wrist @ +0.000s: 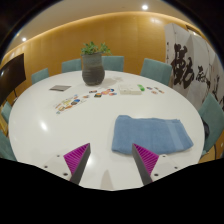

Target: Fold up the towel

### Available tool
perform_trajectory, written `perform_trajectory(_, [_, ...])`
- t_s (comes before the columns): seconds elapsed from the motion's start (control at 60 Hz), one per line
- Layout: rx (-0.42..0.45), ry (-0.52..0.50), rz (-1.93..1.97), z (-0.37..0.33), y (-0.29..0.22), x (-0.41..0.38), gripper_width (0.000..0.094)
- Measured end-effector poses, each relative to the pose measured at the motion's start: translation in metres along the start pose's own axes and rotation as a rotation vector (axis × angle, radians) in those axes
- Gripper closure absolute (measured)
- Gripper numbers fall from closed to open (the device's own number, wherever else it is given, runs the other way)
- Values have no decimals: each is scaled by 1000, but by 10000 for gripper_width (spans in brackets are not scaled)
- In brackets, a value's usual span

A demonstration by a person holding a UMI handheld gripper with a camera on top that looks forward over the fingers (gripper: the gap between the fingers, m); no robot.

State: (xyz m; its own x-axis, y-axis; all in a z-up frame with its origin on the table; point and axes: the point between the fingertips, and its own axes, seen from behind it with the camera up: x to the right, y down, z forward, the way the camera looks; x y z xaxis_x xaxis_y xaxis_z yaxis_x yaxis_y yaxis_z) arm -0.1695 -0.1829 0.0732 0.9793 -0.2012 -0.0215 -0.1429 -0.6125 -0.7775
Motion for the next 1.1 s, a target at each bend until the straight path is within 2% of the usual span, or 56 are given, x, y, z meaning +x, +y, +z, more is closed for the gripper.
perform_trajectory(0.2, [-39, 69, -14, 108, -22, 24, 61])
perform_trajectory(0.267, [-62, 80, -16, 132, -20, 31, 91])
perform_trajectory(0.317, [-102, 84, -24, 146, -10, 34, 200])
perform_trajectory(0.35, [-80, 105, -58, 150, -16, 40, 281])
perform_trajectory(0.417, [-57, 132, -149, 156, -22, 46, 603])
perform_trajectory(0.467, [-46, 148, -193, 158, -25, 49, 750])
perform_trajectory(0.533, [-35, 152, -225, 157, -25, 52, 828])
perform_trajectory(0.6, [-43, 131, -222, 157, -26, 47, 860])
perform_trajectory(0.717, [-66, -25, -94, 143, -40, 2, 864])
perform_trajectory(0.833, [3, -214, 47, 96, -94, -55, 863])
perform_trajectory(0.9, [62, -278, 102, 69, -130, -66, 863])
perform_trajectory(1.0, [107, -280, 152, 54, -159, -52, 863])
perform_trajectory(1.1, [71, -194, 164, 72, -141, -6, 853])
